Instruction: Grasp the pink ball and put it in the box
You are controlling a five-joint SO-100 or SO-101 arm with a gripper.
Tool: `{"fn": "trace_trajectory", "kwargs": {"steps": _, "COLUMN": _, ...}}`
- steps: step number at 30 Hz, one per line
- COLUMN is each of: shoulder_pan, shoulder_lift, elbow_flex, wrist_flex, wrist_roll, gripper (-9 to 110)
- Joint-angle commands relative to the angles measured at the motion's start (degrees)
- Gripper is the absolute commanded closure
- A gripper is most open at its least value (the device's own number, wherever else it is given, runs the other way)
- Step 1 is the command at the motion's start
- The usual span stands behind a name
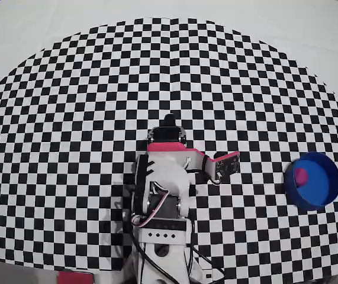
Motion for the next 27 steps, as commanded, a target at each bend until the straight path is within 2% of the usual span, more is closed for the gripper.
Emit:
{"fn": "trace_trajectory", "kwargs": {"steps": 1, "shoulder_pan": -0.8, "shoulder_lift": 0.9, "elbow_flex": 0.4, "wrist_flex": 3.3, "wrist_roll": 0.4, "gripper": 101}}
{"fn": "trace_trajectory", "kwargs": {"steps": 15, "shoulder_pan": -4.5, "shoulder_lift": 1.0, "elbow_flex": 0.4, "wrist_flex": 15.8, "wrist_roll": 1.9, "gripper": 101}}
{"fn": "trace_trajectory", "kwargs": {"steps": 27, "shoulder_pan": -4.8, "shoulder_lift": 1.0, "elbow_flex": 0.4, "wrist_flex": 15.9, "wrist_roll": 2.4, "gripper": 101}}
